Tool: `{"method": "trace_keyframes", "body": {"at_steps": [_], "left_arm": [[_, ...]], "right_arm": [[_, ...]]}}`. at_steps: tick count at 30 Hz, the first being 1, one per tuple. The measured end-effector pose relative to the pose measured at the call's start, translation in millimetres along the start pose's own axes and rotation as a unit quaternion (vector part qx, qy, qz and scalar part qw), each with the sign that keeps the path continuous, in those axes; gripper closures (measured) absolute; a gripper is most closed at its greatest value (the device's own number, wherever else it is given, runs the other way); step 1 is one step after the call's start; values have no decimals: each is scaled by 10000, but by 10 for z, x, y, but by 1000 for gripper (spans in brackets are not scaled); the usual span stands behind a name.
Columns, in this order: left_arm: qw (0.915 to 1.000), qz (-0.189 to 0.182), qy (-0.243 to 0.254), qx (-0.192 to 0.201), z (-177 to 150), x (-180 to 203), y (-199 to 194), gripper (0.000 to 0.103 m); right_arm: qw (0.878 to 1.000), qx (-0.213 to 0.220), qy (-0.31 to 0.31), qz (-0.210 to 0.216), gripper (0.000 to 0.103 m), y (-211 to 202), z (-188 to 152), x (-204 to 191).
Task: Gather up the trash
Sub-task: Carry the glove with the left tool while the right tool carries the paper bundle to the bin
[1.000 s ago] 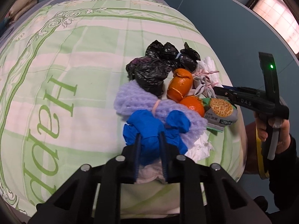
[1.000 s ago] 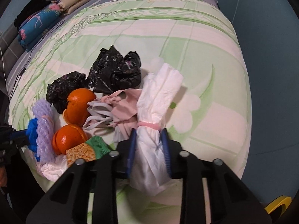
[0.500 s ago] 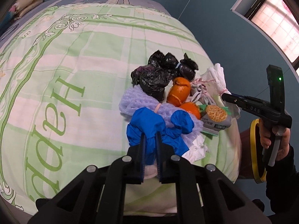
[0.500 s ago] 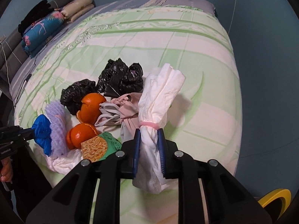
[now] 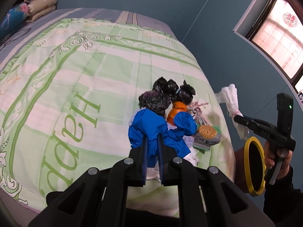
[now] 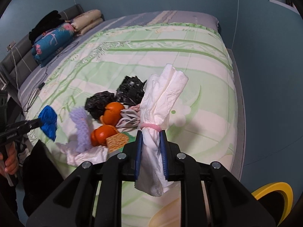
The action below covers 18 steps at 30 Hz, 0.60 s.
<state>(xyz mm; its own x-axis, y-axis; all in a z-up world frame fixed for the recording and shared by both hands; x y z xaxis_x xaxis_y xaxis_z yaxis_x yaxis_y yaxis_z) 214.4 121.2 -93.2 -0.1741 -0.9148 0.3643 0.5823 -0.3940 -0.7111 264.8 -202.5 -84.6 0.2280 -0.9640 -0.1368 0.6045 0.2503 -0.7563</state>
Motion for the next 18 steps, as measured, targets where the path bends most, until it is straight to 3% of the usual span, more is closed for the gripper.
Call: {"method": "trace_keyframes", "body": {"at_steps": [18], "left_arm": [[9967,-77,156,797,162,556,-339,94]], "right_arm": [[9975,662,82,228,86,-798,-180,85]]}}
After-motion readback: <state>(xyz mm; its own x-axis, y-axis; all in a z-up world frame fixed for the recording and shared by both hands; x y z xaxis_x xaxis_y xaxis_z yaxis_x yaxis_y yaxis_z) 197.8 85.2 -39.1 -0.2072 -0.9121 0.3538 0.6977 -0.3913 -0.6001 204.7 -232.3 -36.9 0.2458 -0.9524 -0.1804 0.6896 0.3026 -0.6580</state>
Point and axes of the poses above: each gripper's, at about its wrist camera, not at the fingertips, and y roughly the way its jaws point, x to its right, z to its top, the point moved 1 cm from there along y, roughly the way its jaws point, and after that the axes turned 3 degrees about x, right-handed, at the moved point
